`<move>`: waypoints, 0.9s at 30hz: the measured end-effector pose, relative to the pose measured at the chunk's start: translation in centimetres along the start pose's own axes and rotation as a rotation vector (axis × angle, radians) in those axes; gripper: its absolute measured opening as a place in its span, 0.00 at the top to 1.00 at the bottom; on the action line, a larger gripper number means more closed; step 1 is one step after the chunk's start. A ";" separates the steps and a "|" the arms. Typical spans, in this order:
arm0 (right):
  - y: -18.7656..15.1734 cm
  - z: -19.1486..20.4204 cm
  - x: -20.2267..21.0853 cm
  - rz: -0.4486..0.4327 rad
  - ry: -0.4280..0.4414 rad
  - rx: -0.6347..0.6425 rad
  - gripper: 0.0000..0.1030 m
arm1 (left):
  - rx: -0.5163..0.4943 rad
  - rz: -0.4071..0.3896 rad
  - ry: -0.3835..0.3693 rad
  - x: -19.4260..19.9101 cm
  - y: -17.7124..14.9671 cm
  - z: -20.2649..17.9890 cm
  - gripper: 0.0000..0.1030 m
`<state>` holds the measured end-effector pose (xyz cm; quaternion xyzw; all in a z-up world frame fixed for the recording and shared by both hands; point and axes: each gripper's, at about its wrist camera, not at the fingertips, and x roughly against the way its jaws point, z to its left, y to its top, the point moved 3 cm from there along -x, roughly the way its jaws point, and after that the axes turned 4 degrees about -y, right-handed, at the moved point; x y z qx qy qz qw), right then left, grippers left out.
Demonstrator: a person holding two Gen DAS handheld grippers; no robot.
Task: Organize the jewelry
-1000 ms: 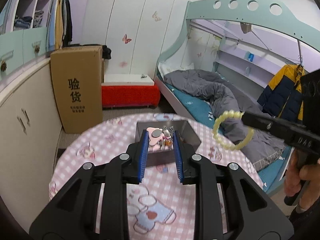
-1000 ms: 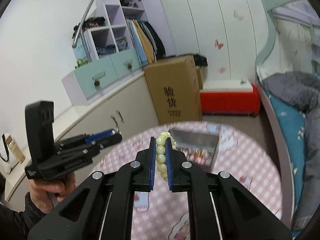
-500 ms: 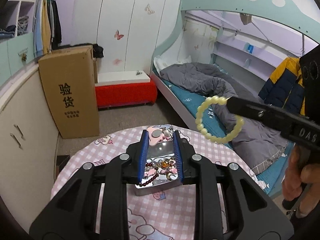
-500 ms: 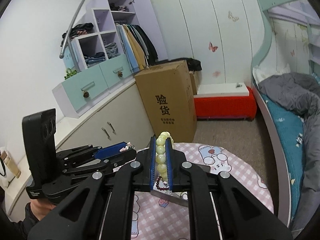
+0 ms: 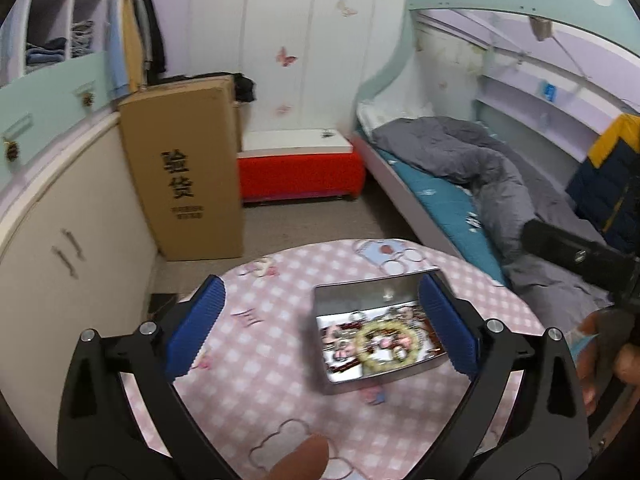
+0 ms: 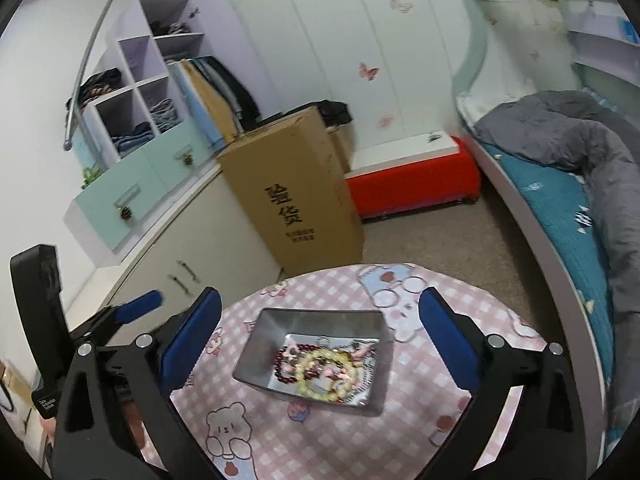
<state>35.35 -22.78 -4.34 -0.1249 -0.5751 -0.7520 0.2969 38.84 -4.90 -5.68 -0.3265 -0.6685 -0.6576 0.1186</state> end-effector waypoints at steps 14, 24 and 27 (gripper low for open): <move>-0.8 2.6 6.4 -0.064 -0.069 0.036 0.08 | 0.017 -0.159 0.087 10.2 -1.7 0.3 0.07; -4.9 6.9 13.7 -0.166 -0.192 0.137 0.08 | -0.004 -0.272 0.147 18.5 -4.3 -2.0 0.06; -6.5 8.2 15.4 -0.187 -0.218 0.162 0.08 | -0.015 -0.297 0.162 20.6 -5.3 -2.5 0.06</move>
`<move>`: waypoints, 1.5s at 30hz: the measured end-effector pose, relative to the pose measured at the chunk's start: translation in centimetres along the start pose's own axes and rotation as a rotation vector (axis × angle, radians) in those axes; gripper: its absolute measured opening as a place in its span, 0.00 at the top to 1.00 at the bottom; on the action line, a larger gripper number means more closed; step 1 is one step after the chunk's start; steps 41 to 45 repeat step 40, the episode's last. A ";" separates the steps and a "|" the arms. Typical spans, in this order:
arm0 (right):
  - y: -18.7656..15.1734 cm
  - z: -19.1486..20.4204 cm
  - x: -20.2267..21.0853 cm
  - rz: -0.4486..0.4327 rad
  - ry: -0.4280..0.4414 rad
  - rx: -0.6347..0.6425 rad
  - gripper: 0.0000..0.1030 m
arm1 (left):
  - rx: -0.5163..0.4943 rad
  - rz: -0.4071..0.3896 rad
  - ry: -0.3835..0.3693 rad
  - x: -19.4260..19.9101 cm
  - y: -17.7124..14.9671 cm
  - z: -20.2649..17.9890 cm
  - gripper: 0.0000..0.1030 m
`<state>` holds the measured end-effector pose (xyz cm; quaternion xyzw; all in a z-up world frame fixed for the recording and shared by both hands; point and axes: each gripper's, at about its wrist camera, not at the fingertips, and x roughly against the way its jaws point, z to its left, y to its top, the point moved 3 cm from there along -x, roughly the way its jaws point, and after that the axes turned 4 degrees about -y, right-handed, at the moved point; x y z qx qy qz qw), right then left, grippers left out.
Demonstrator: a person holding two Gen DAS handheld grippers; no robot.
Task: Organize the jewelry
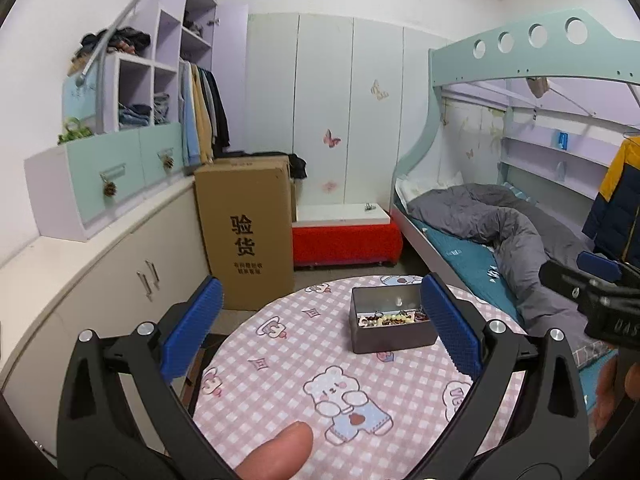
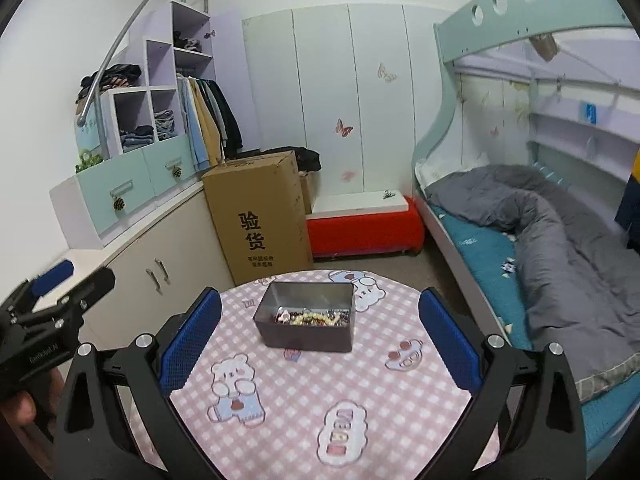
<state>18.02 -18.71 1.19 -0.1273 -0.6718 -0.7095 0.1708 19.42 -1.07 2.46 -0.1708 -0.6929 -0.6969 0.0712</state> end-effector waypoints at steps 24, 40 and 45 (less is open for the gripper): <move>-5.3 2.9 8.1 -0.113 -0.108 0.045 0.08 | -0.004 -0.137 0.038 10.6 -3.4 -0.5 0.06; -5.9 3.4 8.0 -0.096 -0.092 0.054 0.08 | 0.015 -0.130 0.031 10.2 -3.8 -0.5 0.06; -5.9 3.4 8.0 -0.096 -0.092 0.054 0.08 | 0.015 -0.130 0.031 10.2 -3.8 -0.5 0.06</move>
